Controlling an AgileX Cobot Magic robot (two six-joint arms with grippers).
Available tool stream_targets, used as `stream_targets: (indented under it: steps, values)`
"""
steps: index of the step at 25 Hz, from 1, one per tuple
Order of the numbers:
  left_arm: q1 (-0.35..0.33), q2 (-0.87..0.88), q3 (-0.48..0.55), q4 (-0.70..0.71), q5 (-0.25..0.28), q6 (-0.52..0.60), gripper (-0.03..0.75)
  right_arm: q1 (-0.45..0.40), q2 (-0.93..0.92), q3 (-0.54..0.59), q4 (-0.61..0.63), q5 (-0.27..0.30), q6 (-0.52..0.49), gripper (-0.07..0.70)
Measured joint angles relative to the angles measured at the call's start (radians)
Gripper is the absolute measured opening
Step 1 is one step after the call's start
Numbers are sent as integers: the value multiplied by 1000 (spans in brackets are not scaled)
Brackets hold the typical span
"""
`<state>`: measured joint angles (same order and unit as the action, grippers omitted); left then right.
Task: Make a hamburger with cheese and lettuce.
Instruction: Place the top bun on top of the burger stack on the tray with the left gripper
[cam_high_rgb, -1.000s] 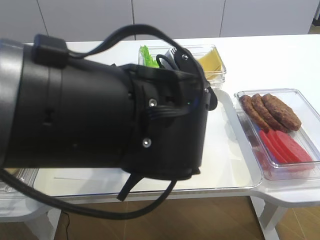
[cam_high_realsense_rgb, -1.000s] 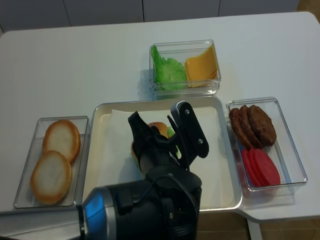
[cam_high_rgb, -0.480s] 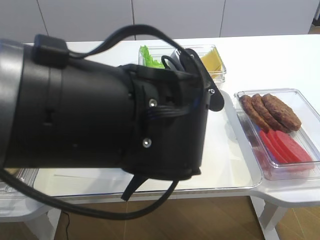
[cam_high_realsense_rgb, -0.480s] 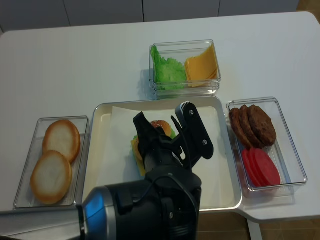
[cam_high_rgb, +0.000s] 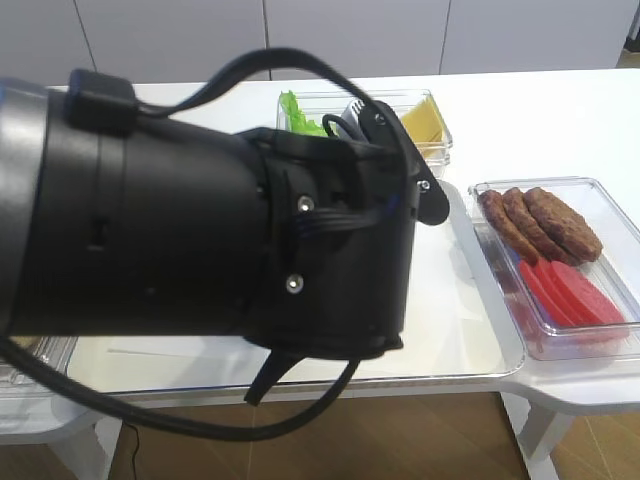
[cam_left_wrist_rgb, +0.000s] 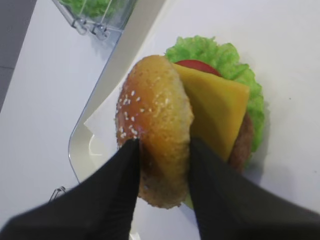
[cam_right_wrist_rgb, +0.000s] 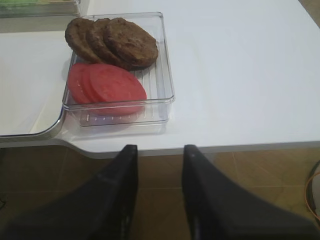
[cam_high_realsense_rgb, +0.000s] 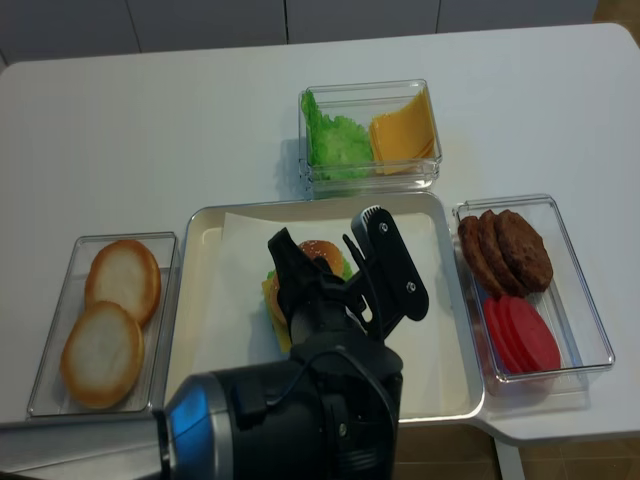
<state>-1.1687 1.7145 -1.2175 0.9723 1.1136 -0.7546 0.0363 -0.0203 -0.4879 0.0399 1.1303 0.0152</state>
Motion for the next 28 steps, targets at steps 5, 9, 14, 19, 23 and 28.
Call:
stream_targets:
  steps: [5,9,14,19,23,28]
  values:
    - [0,0,0,-5,-2,0,253,0,0,0,0,0,0,225]
    - [0,0,0,-5,-2,0,253,0,0,0,0,0,0,218]
    - [0,0,0,-10,-2,0,254,0,0,0,0,0,0,213]
    - [0,0,0,-23,-2,0,265,0,0,0,0,0,0,213]
    - [0,0,0,-33,-2,0,295,0,0,0,0,0,0,212]
    - [0,0,0,-37,-2,0,304,0,0,0,0,0,0,212]
